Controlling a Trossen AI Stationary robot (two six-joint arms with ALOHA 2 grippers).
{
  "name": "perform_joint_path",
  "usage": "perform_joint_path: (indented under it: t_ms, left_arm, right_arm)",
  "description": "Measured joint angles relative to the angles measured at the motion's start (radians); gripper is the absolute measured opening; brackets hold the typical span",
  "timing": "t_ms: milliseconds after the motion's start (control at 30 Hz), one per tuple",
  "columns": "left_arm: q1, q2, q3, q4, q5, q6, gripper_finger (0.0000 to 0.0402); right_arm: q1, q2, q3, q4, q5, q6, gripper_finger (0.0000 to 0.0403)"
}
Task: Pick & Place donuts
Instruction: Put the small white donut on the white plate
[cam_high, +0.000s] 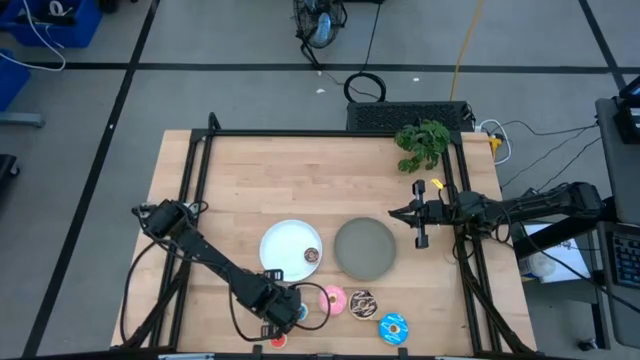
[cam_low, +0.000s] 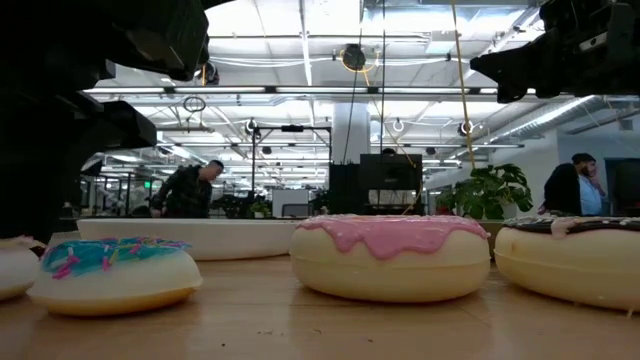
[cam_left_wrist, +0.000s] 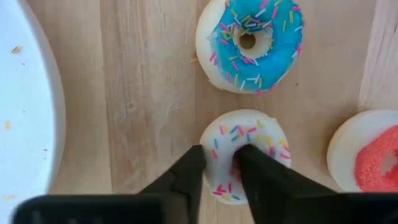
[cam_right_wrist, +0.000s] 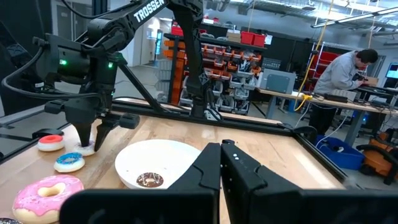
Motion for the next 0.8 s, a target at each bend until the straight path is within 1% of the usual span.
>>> perform_joint_path:
  t_ms: [167, 233, 433, 567, 700, 800]
  left_arm:
    - [0.001, 0.000, 0.000, 0.002, 0.036, 0.023, 0.0029]
    - [0.000, 0.000, 0.000, 0.003, 0.036, 0.026, 0.0011]
    - [0.000, 0.000, 0.000, 0.002, 0.041, 0.035, 0.0031]
    - [0.001, -0.013, 0.011, -0.035, 0.053, 0.058, 0.0024]
    - [0.004, -0.050, 0.041, -0.096, 0.004, 0.074, 0.0007]
    - [0.011, -0.088, 0.065, -0.156, -0.033, 0.083, 0.0016]
  right_arm:
    - [0.000, 0.000, 0.000, -0.001, 0.000, 0.000, 0.0000]
    - [0.000, 0.000, 0.000, -0.001, 0.000, 0.000, 0.0000]
    - [0.000, 0.000, 0.000, -0.001, 0.000, 0.000, 0.0000]
    - [0.000, 0.000, 0.000, -0.001, 0.000, 0.000, 0.0000]
    - [0.000, 0.000, 0.000, -0.002, 0.000, 0.000, 0.0000]
    - [0.000, 0.001, 0.000, -0.003, 0.000, 0.000, 0.0000]
